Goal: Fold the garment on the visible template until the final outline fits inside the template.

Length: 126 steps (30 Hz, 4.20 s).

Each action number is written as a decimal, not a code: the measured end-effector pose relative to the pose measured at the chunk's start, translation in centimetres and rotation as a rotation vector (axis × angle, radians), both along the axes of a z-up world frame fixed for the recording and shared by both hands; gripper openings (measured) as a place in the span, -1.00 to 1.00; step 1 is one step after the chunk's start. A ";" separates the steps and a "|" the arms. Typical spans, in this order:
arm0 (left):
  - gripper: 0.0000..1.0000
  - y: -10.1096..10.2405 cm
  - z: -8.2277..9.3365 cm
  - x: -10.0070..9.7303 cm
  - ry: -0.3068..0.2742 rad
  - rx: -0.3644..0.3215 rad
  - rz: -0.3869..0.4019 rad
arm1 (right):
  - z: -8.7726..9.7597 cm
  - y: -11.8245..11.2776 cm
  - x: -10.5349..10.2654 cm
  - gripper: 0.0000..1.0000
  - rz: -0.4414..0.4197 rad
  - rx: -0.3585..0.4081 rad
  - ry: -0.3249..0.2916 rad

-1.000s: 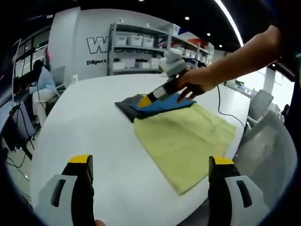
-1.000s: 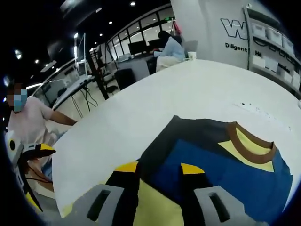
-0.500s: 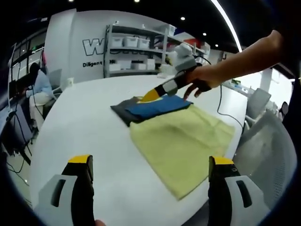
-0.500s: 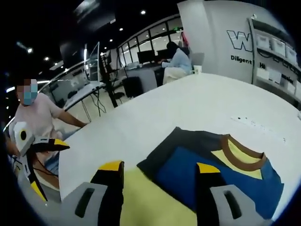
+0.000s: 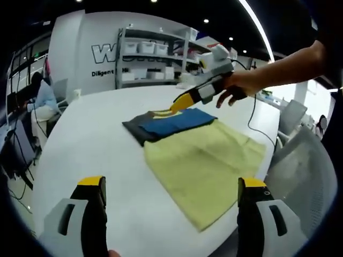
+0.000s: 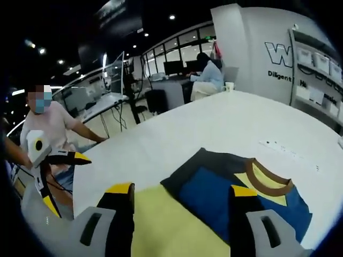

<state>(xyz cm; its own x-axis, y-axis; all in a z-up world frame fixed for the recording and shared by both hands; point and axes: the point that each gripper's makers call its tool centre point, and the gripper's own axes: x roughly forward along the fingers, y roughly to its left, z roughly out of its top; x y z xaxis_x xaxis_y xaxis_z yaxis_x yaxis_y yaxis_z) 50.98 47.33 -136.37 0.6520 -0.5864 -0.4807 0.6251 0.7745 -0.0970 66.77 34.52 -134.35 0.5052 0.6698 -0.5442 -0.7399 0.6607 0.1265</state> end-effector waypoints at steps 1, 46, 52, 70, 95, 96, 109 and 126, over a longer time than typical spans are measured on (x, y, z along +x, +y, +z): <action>0.97 0.0 0.0 0.0 -0.001 0.003 -0.004 | 0.1 -0.2 -0.1 0.38 0.001 -0.001 -0.004; 0.90 -2.0 -2.6 -2.2 0.062 0.109 -0.190 | 1.0 -10.4 -10.7 0.55 0.111 -0.083 -0.078; 0.87 -2.7 -2.9 -2.5 0.058 0.133 -0.239 | 0.7 -12.2 -12.0 0.56 0.092 -0.081 -0.063; 0.66 -3.3 -4.5 -3.9 0.090 0.196 -0.332 | -2.6 -16.0 -17.5 0.46 0.069 -0.094 0.018; -0.12 -3.7 -6.7 -6.4 0.161 0.294 -0.492 | -7.9 -20.1 -24.2 -0.09 0.138 -0.235 0.128; -0.12 -3.7 -6.8 -6.4 0.161 0.303 -0.495 | -8.0 -20.3 -24.4 -0.11 0.145 -0.241 0.127; -0.36 -2.8 -7.6 -6.3 0.169 0.359 -0.513 | -9.8 -22.2 -25.3 -0.48 0.163 -0.317 0.142; -0.77 -2.6 -7.8 -6.1 0.145 0.460 -0.569 | -10.1 -22.8 -24.7 -0.89 0.229 -0.407 0.072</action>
<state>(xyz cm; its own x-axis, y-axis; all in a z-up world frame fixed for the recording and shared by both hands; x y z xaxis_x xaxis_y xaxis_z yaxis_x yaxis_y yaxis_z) 44.88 44.71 -144.20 0.2189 -0.5330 -0.8173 0.9473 0.3168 0.0471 42.04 11.68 -144.42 0.3212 0.4844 -0.8138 -0.8711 0.4882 -0.0532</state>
